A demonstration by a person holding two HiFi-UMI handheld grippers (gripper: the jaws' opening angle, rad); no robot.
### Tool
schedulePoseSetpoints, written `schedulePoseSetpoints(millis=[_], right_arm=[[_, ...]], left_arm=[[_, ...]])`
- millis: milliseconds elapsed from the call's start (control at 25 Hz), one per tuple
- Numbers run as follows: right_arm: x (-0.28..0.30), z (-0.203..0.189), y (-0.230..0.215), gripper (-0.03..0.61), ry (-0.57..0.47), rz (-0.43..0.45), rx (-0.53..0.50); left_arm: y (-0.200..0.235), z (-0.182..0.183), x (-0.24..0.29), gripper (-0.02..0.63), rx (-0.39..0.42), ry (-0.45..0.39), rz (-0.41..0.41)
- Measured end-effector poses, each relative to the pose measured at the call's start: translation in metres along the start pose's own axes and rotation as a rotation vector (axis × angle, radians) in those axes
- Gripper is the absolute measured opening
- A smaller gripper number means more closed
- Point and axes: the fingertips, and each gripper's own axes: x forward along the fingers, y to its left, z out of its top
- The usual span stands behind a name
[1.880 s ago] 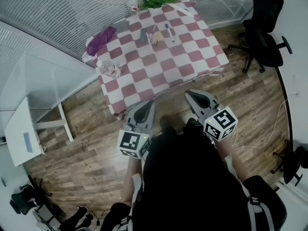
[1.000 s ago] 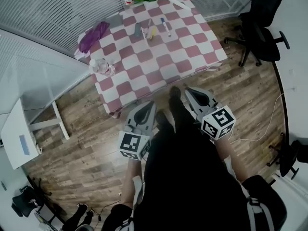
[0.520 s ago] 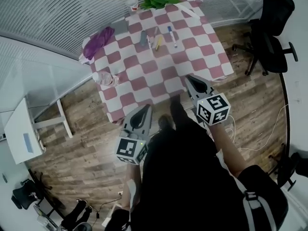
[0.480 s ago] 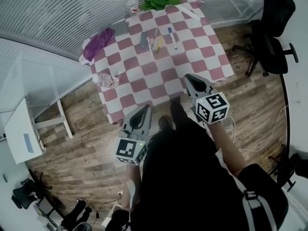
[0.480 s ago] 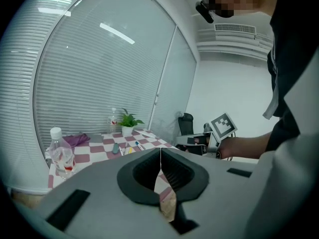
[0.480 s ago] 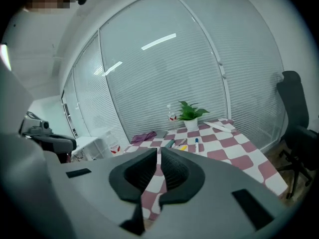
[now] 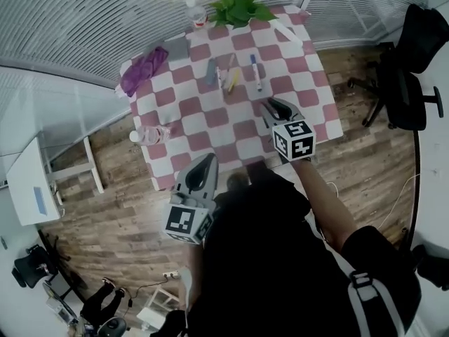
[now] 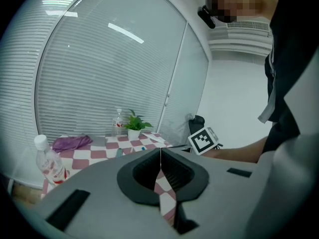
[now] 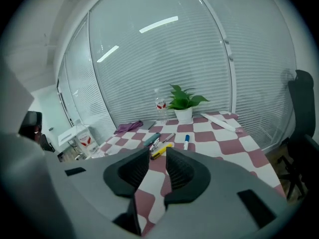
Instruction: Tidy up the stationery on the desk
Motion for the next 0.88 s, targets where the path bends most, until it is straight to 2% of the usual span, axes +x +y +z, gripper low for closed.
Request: schedulePoseSetpoints(millis=[280,480,880], right_arm=[[0.057,-0.019,-0.039,0.141,0.100,-0.040,-0.054],[0.093,-0.040,-0.059,0.152,0.163,-0.075,-0.059],[0.130,-0.061,-0.071,0.153,0.249,-0.128,-0.077]], left_arm=[[0.002,0.006,0.046,0.033,-0.041,0.023,0.016],[-0.003,0.009,0.068,0.033,-0.034,0.044,0.015],[-0.010,0.007,0.084,0.032,-0.047,0.093,0.040]])
